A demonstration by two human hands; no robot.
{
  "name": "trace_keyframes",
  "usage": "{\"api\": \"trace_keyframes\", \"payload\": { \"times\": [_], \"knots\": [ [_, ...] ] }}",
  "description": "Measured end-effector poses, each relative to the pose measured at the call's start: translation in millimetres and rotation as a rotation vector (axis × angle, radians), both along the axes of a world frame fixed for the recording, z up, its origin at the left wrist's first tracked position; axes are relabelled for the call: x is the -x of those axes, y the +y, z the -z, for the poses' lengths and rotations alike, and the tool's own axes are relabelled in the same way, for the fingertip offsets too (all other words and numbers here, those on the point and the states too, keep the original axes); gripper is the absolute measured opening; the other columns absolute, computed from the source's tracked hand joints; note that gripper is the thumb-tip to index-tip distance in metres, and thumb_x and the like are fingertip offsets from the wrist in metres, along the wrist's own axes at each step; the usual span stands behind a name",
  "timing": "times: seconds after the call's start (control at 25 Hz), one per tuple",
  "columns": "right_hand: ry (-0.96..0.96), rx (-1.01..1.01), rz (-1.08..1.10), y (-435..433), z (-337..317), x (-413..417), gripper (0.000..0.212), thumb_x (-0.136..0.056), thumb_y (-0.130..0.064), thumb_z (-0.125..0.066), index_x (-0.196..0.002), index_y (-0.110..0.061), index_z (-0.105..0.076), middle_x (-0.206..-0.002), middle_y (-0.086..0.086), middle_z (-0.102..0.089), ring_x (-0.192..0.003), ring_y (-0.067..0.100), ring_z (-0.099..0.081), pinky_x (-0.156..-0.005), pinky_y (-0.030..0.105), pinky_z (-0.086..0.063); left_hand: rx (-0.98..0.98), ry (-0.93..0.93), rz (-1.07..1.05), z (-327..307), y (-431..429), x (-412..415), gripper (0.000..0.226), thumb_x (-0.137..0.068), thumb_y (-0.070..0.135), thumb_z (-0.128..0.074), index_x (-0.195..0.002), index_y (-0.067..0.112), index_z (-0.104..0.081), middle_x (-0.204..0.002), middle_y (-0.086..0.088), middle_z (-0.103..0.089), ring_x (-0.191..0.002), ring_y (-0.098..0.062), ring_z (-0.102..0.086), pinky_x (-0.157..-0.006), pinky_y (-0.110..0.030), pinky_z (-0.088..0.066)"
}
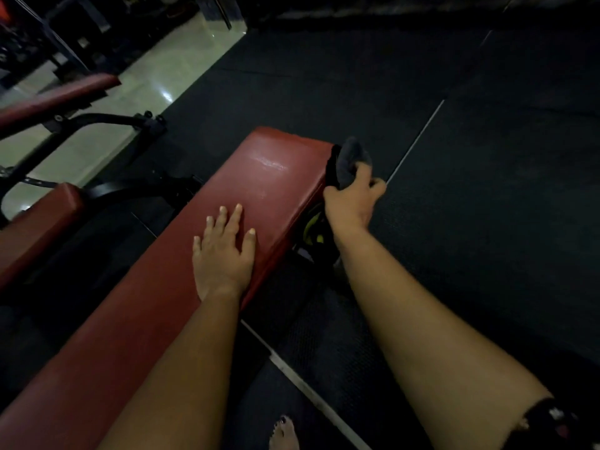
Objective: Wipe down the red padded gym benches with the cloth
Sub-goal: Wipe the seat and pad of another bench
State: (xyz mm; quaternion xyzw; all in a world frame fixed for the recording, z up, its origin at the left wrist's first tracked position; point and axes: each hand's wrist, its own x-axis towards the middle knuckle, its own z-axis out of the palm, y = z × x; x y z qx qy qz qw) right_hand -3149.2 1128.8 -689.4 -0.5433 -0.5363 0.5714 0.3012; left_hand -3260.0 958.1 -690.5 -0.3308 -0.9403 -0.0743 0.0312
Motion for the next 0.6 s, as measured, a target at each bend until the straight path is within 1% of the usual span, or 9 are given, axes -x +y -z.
{"api": "trace_keyframes", "payload": {
  "times": [0.08,0.12,0.2,0.28,0.4,0.48,0.52,0.56,0.6],
  "knots": [
    [0.024,-0.048,-0.029,10.0,4.4,-3.0,0.059,-0.088,-0.02,-0.06,-0.144,-0.027,-0.041,-0.146,0.004,-0.032,-0.118,0.032,-0.051,-0.102,0.04,-0.044,0.006,0.007,-0.005,0.7,-1.4,-1.4,0.055,-0.101,0.048,-0.033,-0.154,0.038,-0.022,-0.163,0.005,-0.018,-0.151,-0.017,-0.01,-0.122,-0.044,-0.009],
    [0.019,-0.054,-0.06,2.5,4.6,-3.5,0.063,-0.09,-0.026,-0.06,-0.149,-0.029,-0.036,-0.152,0.003,-0.03,-0.126,0.032,-0.047,-0.105,0.038,-0.041,0.011,0.008,-0.009,1.9,-2.3,-1.7,0.055,-0.101,0.048,-0.033,-0.155,0.038,-0.021,-0.163,0.005,-0.017,-0.151,-0.017,-0.01,-0.122,-0.044,-0.009],
    [-0.033,-0.04,-0.118,-27.3,8.2,-1.8,0.075,-0.092,-0.037,-0.058,-0.155,-0.034,-0.018,-0.162,-0.001,-0.013,-0.139,0.034,-0.033,-0.108,0.04,-0.034,0.019,0.003,-0.002,1.6,-1.6,-2.4,0.055,-0.102,0.047,-0.033,-0.155,0.038,-0.021,-0.164,0.004,-0.017,-0.151,-0.017,-0.009,-0.122,-0.044,-0.009],
    [-0.034,-0.042,-0.131,-55.0,12.0,3.8,0.077,-0.093,-0.035,-0.055,-0.155,-0.037,-0.01,-0.164,-0.003,-0.003,-0.142,0.035,-0.026,-0.109,0.039,-0.029,0.014,0.004,0.002,-0.5,1.1,-1.4,0.056,-0.101,0.048,-0.033,-0.155,0.037,-0.021,-0.164,0.004,-0.017,-0.151,-0.018,-0.009,-0.122,-0.045,-0.01],
    [0.005,-0.052,-0.11,-52.4,15.8,1.9,0.075,-0.092,-0.022,-0.055,-0.155,-0.037,-0.017,-0.163,-0.004,-0.007,-0.138,0.035,-0.032,-0.111,0.039,-0.03,0.0,-0.025,-0.002,-1.5,0.4,-4.2,0.056,-0.101,0.047,-0.035,-0.154,0.037,-0.024,-0.163,0.003,-0.021,-0.151,-0.019,-0.013,-0.122,-0.046,-0.011],
    [-0.005,-0.118,-0.171,-26.5,25.4,-13.1,0.074,-0.09,-0.015,-0.057,-0.153,-0.035,-0.024,-0.162,-0.003,-0.014,-0.139,0.029,-0.034,-0.114,0.036,-0.032,0.062,-0.015,0.014,-8.3,-3.1,-3.0,0.056,-0.1,0.048,-0.035,-0.154,0.035,-0.026,-0.161,0.001,-0.026,-0.148,-0.023,-0.022,-0.121,-0.047,-0.016],
    [-0.014,-0.154,-0.212,-10.5,31.4,-20.2,0.073,-0.089,-0.011,-0.058,-0.152,-0.035,-0.028,-0.161,-0.003,-0.02,-0.139,0.025,-0.034,-0.114,0.032,-0.031,0.156,0.062,0.074,-17.1,4.8,7.6,0.056,-0.1,0.05,-0.032,-0.154,0.036,-0.026,-0.16,0.0,-0.028,-0.145,-0.026,-0.027,-0.12,-0.048,-0.016],
    [-0.002,-0.171,-0.236,4.6,33.6,-25.7,0.073,-0.086,-0.008,-0.058,-0.15,-0.034,-0.033,-0.159,-0.002,-0.027,-0.139,0.021,-0.036,-0.115,0.03,-0.03,0.247,0.159,0.166,-26.7,18.5,24.4,0.057,-0.099,0.053,-0.027,-0.154,0.037,-0.023,-0.16,0.0,-0.027,-0.144,-0.028,-0.027,-0.121,-0.049,-0.012],
    [0.021,-0.17,-0.232,18.7,33.9,-27.9,0.072,-0.084,-0.007,-0.059,-0.147,-0.034,-0.038,-0.154,-0.001,-0.036,-0.136,0.019,-0.041,-0.114,0.03,-0.033,0.326,0.221,0.264,-40.3,37.6,42.0,0.059,-0.099,0.055,-0.022,-0.155,0.037,-0.019,-0.162,0.001,-0.023,-0.146,-0.028,-0.024,-0.122,-0.051,-0.004]
  ]
}}
